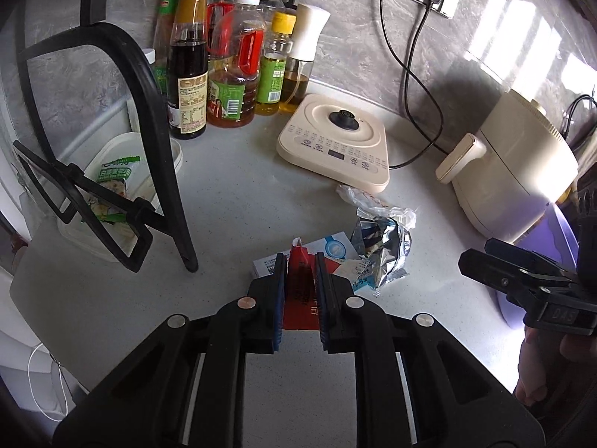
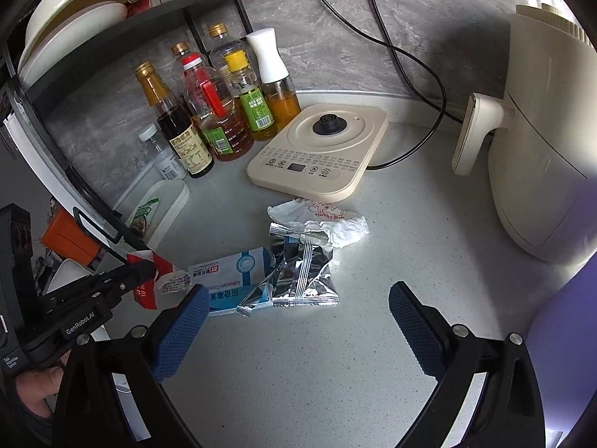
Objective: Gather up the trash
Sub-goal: 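Grasp the red wrapper with the left tool while the right tool grasps the silver snack bag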
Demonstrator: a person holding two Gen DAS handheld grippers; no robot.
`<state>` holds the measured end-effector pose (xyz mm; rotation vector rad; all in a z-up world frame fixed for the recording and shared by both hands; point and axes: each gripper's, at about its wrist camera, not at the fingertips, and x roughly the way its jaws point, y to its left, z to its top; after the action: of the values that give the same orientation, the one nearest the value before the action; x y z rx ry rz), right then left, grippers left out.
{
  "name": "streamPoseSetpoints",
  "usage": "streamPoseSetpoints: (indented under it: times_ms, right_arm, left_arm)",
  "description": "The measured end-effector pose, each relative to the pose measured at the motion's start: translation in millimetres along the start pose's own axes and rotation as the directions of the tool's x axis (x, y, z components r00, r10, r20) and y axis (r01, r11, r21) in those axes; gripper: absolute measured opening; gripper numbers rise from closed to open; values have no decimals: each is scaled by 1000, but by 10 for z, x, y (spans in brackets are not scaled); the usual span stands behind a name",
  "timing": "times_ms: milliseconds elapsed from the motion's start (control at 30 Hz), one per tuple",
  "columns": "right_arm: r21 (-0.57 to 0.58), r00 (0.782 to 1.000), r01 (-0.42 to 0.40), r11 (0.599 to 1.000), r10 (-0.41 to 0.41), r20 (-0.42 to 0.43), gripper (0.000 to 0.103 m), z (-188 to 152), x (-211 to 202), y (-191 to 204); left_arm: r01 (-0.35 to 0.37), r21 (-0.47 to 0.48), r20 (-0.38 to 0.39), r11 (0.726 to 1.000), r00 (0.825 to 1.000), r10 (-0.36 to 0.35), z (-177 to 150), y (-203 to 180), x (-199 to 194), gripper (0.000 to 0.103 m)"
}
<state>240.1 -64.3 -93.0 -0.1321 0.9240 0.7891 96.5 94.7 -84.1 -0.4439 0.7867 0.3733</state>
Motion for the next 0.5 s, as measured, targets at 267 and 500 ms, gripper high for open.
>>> streamPoseSetpoints:
  times_ms: [267, 500]
  right_arm:
    - [-23, 997, -2, 1000, 0, -73, 95, 80, 468, -13]
    - [22, 993, -34, 999, 37, -114, 95, 92, 831, -82]
  left_arm:
    - [-7, -35, 14, 999, 1000, 8, -25, 110, -17, 15]
    - [-32, -82, 33, 996, 999, 35, -85, 260, -87, 15]
